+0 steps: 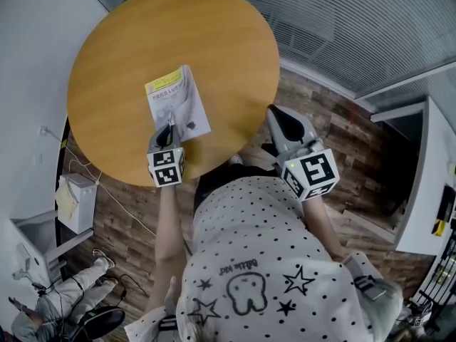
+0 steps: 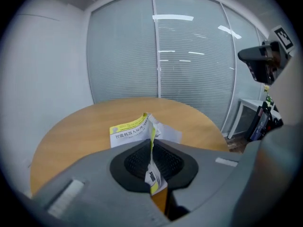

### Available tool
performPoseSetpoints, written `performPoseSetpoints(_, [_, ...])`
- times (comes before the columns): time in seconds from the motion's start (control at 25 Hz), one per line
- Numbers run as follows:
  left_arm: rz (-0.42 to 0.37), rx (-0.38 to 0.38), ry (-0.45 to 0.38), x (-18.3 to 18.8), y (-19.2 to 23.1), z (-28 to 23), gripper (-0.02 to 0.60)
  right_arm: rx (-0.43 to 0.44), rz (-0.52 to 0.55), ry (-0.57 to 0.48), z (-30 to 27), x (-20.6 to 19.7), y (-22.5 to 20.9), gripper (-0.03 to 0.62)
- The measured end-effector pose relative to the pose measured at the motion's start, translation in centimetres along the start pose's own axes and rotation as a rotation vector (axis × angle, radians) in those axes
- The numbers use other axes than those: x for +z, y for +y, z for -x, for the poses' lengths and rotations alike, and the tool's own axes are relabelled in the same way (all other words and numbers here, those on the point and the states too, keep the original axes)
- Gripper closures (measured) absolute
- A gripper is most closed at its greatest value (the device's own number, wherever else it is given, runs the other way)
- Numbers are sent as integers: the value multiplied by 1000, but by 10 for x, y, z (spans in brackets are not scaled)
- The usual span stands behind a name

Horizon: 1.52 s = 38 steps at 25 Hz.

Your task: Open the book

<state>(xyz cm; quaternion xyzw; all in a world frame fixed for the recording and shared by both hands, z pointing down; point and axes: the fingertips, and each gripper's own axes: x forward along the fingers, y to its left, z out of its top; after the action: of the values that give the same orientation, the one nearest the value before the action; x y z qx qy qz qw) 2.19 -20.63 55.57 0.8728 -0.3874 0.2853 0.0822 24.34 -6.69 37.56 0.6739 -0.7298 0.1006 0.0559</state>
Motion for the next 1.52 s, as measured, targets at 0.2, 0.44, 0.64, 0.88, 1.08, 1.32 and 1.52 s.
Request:
performPoseSetpoints(0.2, [89,33,-37,1,29,15,560,-4,0,4,-5,4,20,589])
performPoseSetpoints(0.44, [167,71,-76,-1,61,31,560,-5,-7,-2,-16,11,48,589])
performPoseSetpoints(0.64, [256,119,-107,-8,84,43,560,-16,-14,-9,-24,17,64,589])
performPoseSetpoints(0.88, [342,149,-118,-16,109,53,560,-28,-18,-13,-32,21,77,589])
performPoseSetpoints(1.08, [415,175,-122,-27,129,59,560,-17,-25,-14,-44,21,90,589])
performPoseSetpoints(1.32, [469,211,-120,-42,148,68,560,5,-23,-6,-58,19,104,589])
performPoseSetpoints(1.52, [533,241,-114,-57,154,75,560,34,-11,-7,-66,23,113,589])
